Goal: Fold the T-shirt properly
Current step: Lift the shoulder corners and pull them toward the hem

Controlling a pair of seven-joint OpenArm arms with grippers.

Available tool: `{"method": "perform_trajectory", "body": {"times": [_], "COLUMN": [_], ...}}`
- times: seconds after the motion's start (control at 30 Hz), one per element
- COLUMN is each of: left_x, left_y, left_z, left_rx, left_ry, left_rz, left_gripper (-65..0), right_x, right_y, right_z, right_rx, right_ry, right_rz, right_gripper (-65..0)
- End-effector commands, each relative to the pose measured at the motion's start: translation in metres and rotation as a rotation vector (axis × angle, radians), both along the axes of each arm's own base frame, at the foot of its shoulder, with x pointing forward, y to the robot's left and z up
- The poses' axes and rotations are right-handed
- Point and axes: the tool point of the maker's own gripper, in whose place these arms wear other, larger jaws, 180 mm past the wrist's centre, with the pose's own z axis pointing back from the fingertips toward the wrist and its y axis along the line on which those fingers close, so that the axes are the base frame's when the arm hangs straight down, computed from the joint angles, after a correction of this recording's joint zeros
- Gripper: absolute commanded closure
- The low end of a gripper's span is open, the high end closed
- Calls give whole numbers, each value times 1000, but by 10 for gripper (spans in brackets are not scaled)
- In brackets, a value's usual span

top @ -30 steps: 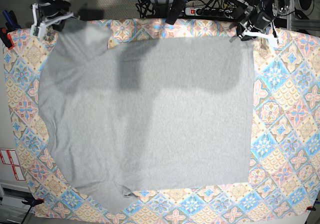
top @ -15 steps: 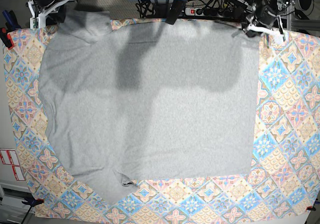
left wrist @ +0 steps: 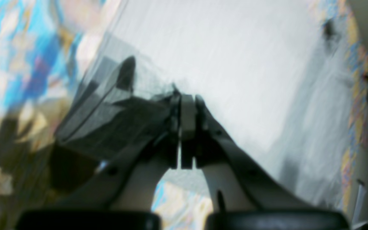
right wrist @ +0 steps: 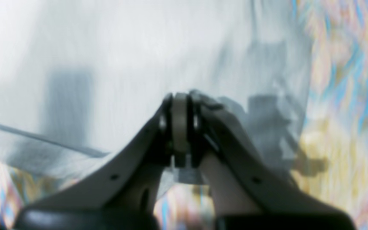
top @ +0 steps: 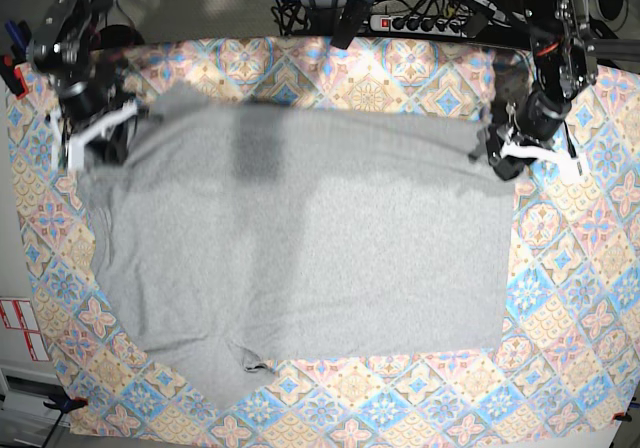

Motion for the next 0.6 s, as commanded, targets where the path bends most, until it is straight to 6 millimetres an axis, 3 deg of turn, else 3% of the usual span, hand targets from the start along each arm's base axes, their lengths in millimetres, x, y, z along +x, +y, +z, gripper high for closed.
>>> {"method": "perform_trajectory", "body": {"times": [0.0, 0.1, 0.23, 0.4, 0.47, 0.57], "left_x": [14, 35, 51, 64, 68, 69], "left_y": [2, 1, 14, 25, 26, 27], "left_z": [16, 15, -7, -31, -34, -32], "left_rx": [10, -2, -36, -77, -84, -84], "left_ry": [-59, -75, -32, 21, 28, 24], "left_rz": [-2, -6, 42, 95, 102, 105], "left_gripper": [0, 0, 0, 0, 0, -28], "right_x": [17, 45, 74, 97, 101, 101], "right_y": [-2, -3, -5, 10, 14, 13], "right_z": [20, 29, 22, -6, -6, -2], "right_rx": [-4, 16, 76, 174, 179, 167], "right_ry": [-75, -111, -108, -57, -56, -67], "right_rz": [4, -2, -19, -8, 5, 7], "right_gripper": [0, 0, 0, 0, -12, -80]}}
